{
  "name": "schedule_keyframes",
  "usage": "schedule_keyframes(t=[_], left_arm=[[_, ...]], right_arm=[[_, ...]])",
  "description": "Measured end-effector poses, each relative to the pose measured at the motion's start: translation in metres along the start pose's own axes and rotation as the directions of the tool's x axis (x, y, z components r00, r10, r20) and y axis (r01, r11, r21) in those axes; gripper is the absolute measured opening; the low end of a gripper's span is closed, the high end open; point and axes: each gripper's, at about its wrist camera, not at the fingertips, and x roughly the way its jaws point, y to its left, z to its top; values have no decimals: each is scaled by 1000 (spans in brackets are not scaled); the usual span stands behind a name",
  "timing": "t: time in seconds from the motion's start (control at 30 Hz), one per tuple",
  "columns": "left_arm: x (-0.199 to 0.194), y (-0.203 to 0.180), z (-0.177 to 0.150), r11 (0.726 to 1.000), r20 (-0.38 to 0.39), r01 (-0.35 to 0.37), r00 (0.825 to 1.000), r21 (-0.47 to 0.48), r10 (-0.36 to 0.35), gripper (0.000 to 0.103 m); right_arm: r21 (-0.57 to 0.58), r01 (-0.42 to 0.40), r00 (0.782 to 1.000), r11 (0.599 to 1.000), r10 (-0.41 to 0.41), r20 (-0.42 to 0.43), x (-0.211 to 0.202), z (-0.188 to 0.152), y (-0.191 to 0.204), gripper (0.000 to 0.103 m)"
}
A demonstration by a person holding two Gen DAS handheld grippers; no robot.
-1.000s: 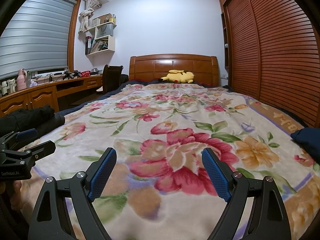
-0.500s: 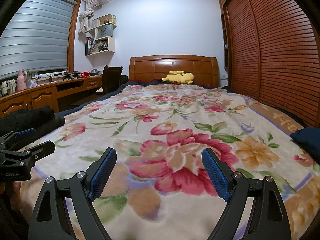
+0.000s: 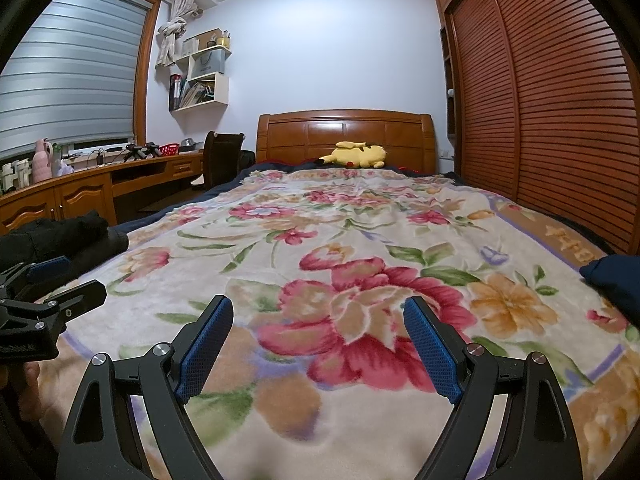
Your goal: Fold large clothes
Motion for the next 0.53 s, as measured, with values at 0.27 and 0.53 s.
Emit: schedule_keyframes(t=[0.27,0.53], left_arm=[[0,1,0,1000,0,0,1000,0,0,103],[0,1,0,1000,0,-1,1000,1,1,103]], right_arm=[[1,2,1000,1000,-2,1,0,0,0,88],[1,2,1000,1000,-2,1,0,-1,0,88]])
